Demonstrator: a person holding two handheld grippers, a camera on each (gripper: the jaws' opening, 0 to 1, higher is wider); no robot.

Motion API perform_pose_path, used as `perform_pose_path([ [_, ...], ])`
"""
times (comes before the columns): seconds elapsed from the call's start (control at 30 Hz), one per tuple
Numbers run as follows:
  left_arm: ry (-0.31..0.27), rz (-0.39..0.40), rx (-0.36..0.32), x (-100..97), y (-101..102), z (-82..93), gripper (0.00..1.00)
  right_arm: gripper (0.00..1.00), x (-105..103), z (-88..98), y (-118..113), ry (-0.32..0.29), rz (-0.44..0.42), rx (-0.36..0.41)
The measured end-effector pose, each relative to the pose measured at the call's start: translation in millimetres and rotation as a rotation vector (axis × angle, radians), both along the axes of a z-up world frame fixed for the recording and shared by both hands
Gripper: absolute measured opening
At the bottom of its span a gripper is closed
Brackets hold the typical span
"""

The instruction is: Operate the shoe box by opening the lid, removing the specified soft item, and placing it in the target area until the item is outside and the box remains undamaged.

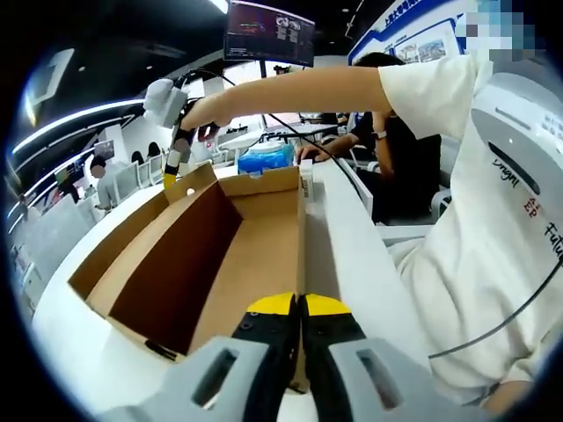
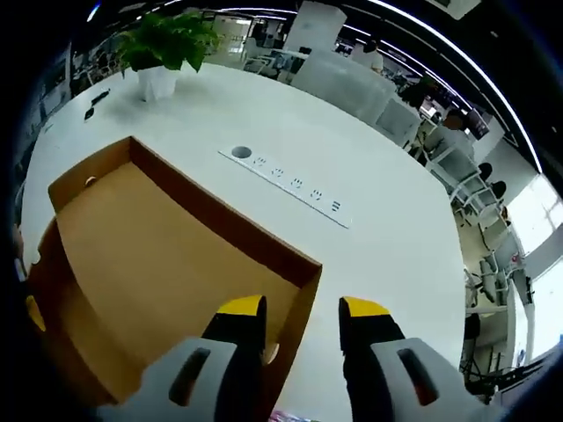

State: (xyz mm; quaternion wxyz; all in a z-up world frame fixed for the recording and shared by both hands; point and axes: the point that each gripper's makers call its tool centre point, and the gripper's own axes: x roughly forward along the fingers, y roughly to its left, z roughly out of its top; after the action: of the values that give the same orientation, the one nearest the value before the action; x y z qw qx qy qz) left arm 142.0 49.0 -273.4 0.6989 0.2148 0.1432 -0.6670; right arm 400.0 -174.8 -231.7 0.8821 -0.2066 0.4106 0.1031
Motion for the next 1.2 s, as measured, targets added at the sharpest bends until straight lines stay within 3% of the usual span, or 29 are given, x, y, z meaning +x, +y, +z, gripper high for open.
perform_pose_path([
  [0.1,-0.002,0.000,-0.002,-0.5,-0.3,-0.2,0.02,0.34,-0.6,-12.5,-6.6,0.017,0.012,-0.072],
  [0.47,-0.010,0.001,-0.005,-0.7,-0.8,-0.3,0.02,0.36,-3.9,-44.8,-29.2,0.080,-0.084,-0.039],
  [0.63,-0.010,0.002,-0.010,-0.2,-0.1,0.2,0.02,0.31,-2.5,-53.2,-28.5,0.111,-0.107,-0.004],
  [0.83,-0.016,0.003,-0.015,-0.3,0.0,0.4,0.02,0.24,3.5,-54.3,-25.0,0.094,-0.129,0.031],
  [0.97,-0.016,0.002,-0.017,-0.5,0.0,0.6,0.02,0.16,6.1,-56.8,-22.1,0.091,-0.121,0.006],
  [1.2,0.006,0.000,-0.023,-0.7,0.2,1.1,0.02,0.08,-2.7,-70.1,-14.2,0.143,-0.098,-0.045],
])
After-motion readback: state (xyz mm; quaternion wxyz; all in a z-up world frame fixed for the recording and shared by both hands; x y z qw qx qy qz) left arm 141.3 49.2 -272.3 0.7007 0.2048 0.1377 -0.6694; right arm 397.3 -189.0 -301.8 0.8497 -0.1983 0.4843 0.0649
